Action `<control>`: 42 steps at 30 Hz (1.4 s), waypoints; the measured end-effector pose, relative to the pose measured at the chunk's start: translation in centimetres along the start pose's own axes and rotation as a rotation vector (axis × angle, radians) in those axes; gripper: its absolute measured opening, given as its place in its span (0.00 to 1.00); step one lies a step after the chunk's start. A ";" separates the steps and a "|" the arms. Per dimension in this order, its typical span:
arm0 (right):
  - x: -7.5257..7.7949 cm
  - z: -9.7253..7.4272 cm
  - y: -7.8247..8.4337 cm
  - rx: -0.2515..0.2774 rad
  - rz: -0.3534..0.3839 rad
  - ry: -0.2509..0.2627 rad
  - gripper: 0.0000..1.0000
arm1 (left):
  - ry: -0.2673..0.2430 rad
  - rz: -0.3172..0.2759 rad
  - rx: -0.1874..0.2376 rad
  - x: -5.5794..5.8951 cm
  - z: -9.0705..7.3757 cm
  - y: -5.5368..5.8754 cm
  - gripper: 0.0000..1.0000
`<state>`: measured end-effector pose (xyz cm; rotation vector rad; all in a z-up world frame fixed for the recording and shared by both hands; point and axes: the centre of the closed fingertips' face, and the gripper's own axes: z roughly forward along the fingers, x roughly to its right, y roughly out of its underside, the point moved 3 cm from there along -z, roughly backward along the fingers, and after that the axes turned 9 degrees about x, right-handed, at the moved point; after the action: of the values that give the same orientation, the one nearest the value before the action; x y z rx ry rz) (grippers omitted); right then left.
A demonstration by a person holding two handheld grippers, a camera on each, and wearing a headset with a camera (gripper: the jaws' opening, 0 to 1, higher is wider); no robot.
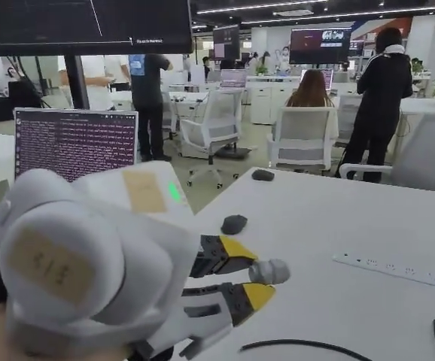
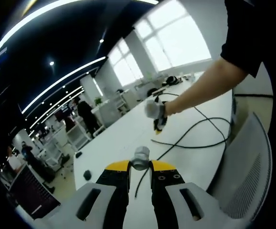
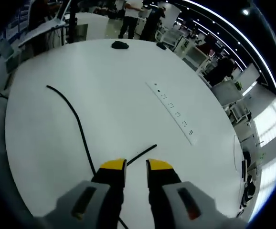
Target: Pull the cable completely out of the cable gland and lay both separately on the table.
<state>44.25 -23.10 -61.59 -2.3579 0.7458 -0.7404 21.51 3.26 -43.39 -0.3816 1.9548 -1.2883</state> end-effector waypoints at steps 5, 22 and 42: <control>-2.7 -6.4 -1.2 0.108 0.052 -0.037 0.20 | 0.052 -0.009 0.043 0.3 1.8 -0.1 0.17; -18.3 -20.8 5.1 0.303 0.423 -0.076 0.20 | 0.400 -0.057 -0.017 3.5 9.9 7.4 0.17; -21.6 -26.0 6.3 0.320 0.483 0.041 0.20 | 0.741 -0.155 -0.268 13.0 17.1 22.0 0.17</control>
<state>10.63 -22.27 -54.69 -1.7833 1.0746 -0.6383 28.36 -5.97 -71.92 -0.1933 2.7830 -1.3896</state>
